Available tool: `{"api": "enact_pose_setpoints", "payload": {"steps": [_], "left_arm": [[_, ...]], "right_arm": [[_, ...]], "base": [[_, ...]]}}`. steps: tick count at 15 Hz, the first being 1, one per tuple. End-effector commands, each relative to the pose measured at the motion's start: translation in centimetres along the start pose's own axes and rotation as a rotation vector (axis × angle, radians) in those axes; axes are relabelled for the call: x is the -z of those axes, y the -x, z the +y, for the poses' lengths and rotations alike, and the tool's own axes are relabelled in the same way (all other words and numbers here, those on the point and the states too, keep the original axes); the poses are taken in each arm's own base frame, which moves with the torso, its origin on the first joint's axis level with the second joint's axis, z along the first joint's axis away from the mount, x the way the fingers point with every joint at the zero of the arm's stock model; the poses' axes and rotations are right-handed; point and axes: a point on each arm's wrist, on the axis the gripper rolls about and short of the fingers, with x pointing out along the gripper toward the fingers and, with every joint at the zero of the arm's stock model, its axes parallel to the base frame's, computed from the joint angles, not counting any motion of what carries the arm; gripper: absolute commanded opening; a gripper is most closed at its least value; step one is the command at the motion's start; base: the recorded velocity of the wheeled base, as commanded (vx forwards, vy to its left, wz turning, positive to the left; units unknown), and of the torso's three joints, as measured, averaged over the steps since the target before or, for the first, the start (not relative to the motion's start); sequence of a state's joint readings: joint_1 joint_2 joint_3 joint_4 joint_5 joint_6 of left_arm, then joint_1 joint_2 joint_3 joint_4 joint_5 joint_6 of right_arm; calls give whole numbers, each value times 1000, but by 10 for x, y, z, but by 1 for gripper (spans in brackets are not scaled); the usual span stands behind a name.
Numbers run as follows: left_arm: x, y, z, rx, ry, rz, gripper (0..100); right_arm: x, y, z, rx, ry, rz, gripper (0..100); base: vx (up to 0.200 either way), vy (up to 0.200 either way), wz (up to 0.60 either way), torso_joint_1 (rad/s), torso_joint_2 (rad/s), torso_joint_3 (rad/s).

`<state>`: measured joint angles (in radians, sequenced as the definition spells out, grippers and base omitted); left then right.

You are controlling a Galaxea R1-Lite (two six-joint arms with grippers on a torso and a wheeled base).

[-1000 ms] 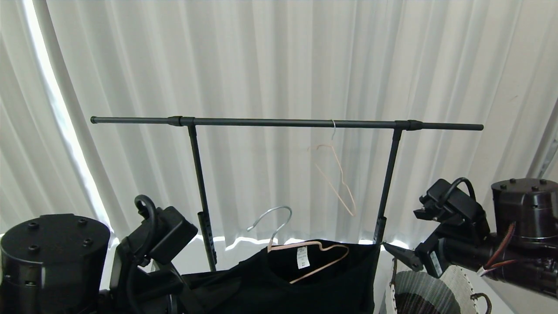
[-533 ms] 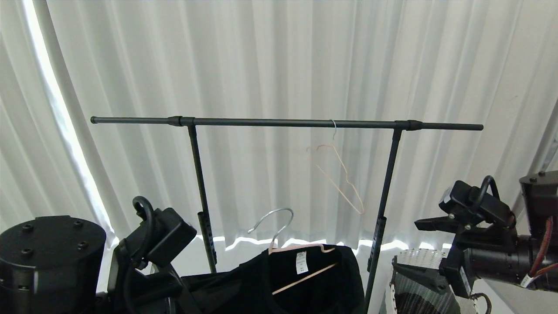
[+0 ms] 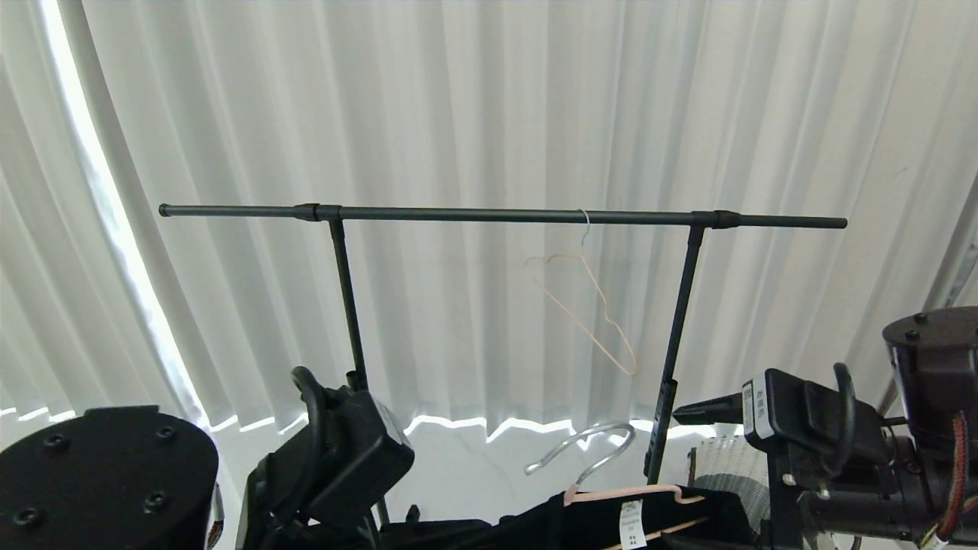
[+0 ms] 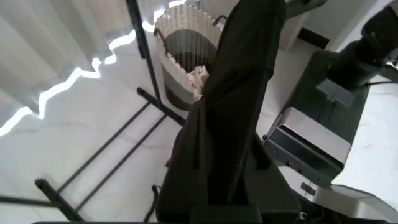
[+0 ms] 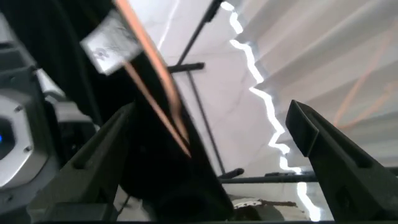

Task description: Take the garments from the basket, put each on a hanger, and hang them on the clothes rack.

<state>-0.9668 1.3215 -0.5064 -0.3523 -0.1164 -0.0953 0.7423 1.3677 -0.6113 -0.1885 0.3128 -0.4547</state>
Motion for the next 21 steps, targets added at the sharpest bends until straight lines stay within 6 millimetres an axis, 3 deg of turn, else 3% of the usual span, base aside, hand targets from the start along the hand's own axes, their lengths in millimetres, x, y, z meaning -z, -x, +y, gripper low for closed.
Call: {"api": "enact_pose_setpoints", "payload": {"steps": [1, 6, 15, 16, 21], "left_arm": [[-1, -12, -2, 11, -27, 25, 0], [-4, -20, -10, 49, -62, 33, 0], [-9, -22, -11, 50, -64, 20, 0], [-9, -22, -11, 49, -64, 20, 0], [-10, -21, -11, 49, -64, 16, 0]], "right_arm": [[-1, -4, 6, -35, 14, 8, 100], [-9, -9, 9, -93, 19, 37, 100], [-7, -14, 9, -127, 6, 60, 100], [-7, -14, 9, -125, 7, 61, 0], [-8, -13, 8, -109, 8, 50, 0]], "base": [[0, 0, 0, 0, 0, 0], [0, 0, 0, 0, 0, 0], [0, 0, 0, 0, 0, 0], [0, 0, 0, 0, 0, 0], [0, 0, 0, 0, 0, 0]]}}
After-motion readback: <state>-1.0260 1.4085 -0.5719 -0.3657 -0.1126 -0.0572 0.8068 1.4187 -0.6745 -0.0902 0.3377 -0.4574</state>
